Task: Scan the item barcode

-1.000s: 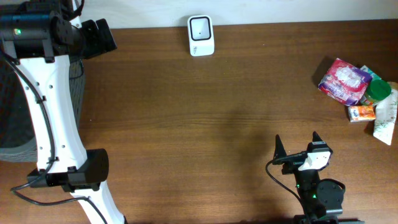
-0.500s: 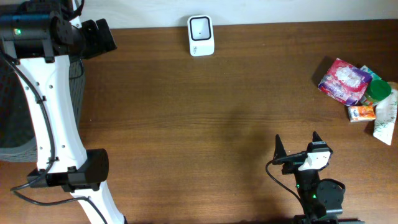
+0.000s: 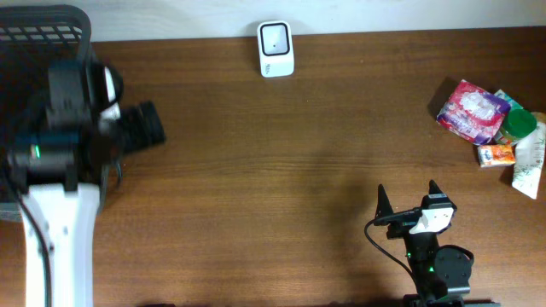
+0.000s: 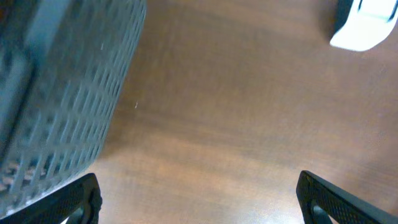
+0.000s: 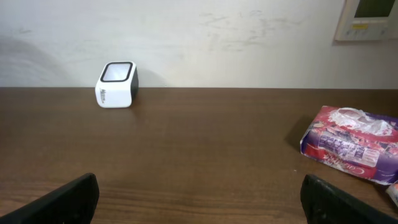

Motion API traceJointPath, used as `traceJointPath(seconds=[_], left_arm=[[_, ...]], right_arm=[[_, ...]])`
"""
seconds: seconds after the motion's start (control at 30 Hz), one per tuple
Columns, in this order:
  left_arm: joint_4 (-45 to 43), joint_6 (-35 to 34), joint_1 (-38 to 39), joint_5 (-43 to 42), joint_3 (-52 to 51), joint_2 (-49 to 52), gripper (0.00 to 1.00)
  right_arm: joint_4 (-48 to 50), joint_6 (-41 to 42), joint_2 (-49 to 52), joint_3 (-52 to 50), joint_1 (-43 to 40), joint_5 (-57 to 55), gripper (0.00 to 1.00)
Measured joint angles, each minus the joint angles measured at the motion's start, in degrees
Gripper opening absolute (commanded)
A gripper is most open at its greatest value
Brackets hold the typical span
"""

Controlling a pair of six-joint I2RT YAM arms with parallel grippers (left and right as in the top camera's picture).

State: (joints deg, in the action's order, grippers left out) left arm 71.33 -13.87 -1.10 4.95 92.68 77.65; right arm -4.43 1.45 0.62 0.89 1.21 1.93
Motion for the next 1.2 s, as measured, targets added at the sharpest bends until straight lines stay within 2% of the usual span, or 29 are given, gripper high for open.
traceJointPath(seconds=[0.17, 0.27, 0.33, 0.43, 0.6, 0.8, 1.0, 1.1, 1.2], left_arm=[[-6.0, 3.7, 0.0, 0.0, -23.5, -19.1, 0.99], [-15.2, 4.5, 0.0, 0.1, -37.8, -31.1, 0.99], [-20.1, 4.8, 0.0, 0.5, -44.3, -34.2, 0.99], [-26.2, 4.9, 0.0, 0.5, -51.5, -33.6, 0.99], [-35.0, 5.1, 0.0, -2.4, -58.5, -36.2, 0.99], [-36.0, 5.1, 0.0, -3.3, -61.9, -52.3, 0.99], [-37.4, 5.1, 0.0, -3.5, -66.4, -60.6, 0.99], [-42.5, 5.1, 0.0, -3.5, -71.5, -64.2, 0.99], [-53.8, 5.1, 0.0, -4.6, -77.9, -67.8, 0.99]], right_arm=[[0.0, 0.0, -0.1, 0.0, 0.0, 0.0, 0.99], [0.0, 0.0, 0.0, 0.0, 0.0, 0.0, 0.99], [0.0, 0.0, 0.0, 0.0, 0.0, 0.0, 0.99], [0.0, 0.0, 0.0, 0.0, 0.0, 0.0, 0.99], [0.0, 0.0, 0.0, 0.0, 0.0, 0.0, 0.99], [0.0, 0.0, 0.0, 0.0, 0.0, 0.0, 0.99], [0.0, 0.0, 0.0, 0.0, 0.0, 0.0, 0.99], [0.0, 0.0, 0.0, 0.0, 0.0, 0.0, 0.99], [0.0, 0.0, 0.0, 0.0, 0.0, 0.0, 0.99]])
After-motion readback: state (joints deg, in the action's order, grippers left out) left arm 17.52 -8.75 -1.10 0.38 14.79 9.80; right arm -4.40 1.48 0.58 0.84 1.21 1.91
